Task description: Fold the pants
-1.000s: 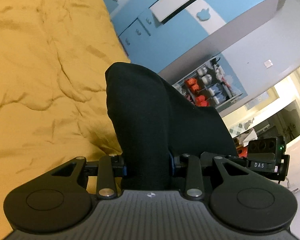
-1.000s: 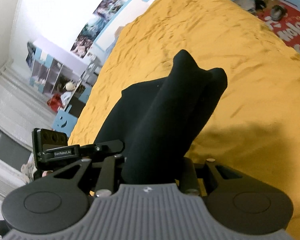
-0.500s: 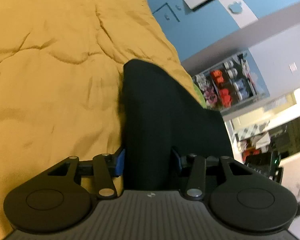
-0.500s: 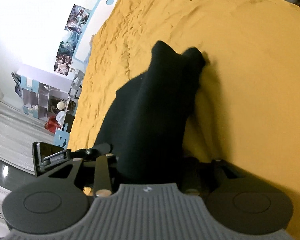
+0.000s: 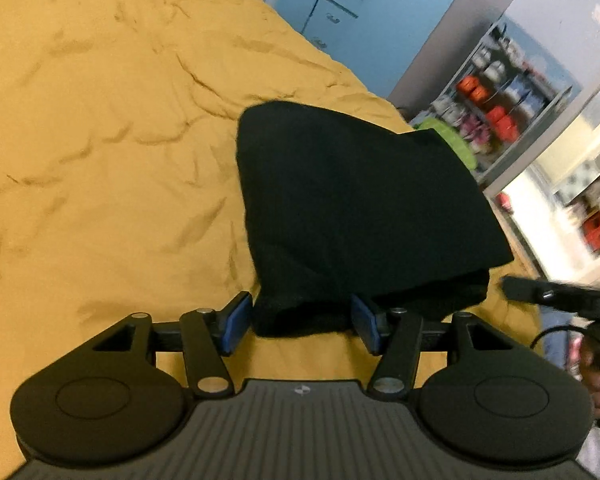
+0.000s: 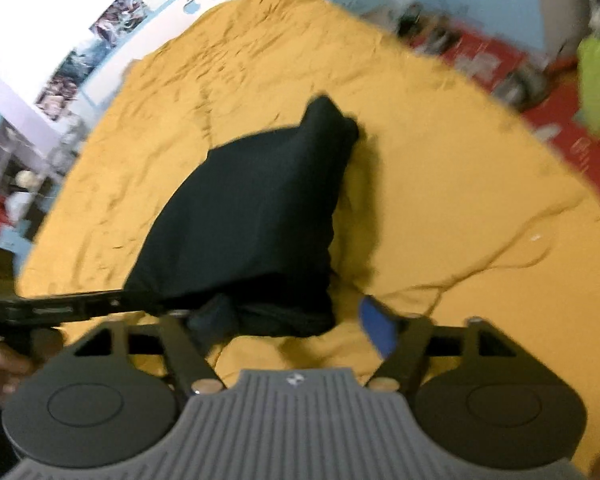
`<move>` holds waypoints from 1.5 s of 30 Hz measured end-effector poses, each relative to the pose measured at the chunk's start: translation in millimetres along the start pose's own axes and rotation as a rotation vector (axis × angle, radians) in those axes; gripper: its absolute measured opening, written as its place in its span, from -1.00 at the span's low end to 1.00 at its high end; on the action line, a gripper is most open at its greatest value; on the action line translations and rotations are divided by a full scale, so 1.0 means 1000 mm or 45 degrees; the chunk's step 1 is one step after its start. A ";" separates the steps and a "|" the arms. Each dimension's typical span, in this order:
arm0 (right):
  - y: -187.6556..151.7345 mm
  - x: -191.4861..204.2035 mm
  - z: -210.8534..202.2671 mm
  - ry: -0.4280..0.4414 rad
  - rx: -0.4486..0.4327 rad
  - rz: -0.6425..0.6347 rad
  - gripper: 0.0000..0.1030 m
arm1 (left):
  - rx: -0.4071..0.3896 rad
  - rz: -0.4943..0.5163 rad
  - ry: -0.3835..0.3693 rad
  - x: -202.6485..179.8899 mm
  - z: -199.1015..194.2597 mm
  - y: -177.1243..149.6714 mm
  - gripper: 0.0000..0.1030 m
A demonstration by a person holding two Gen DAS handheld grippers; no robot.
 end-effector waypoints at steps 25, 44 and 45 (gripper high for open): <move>-0.037 0.152 -0.108 -0.606 -0.265 -0.118 0.60 | -0.162 0.114 0.324 -0.053 -0.104 -0.018 0.82; -0.048 0.156 -0.114 -0.657 -0.263 -0.086 0.60 | -0.162 0.097 0.317 -0.053 -0.101 -0.026 0.82; -0.047 0.155 -0.114 -0.656 -0.263 -0.085 0.60 | -0.162 0.097 0.316 -0.052 -0.101 -0.026 0.82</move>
Point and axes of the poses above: each gripper's, at about its wrist camera, not at the fingertips, and z roughly the way its jaws point, x to its left, y to its top, the point moved 9 cm from there along z, roughly the way its jaws point, and after that the axes turned 2 degrees about z, right-handed, at the moved point
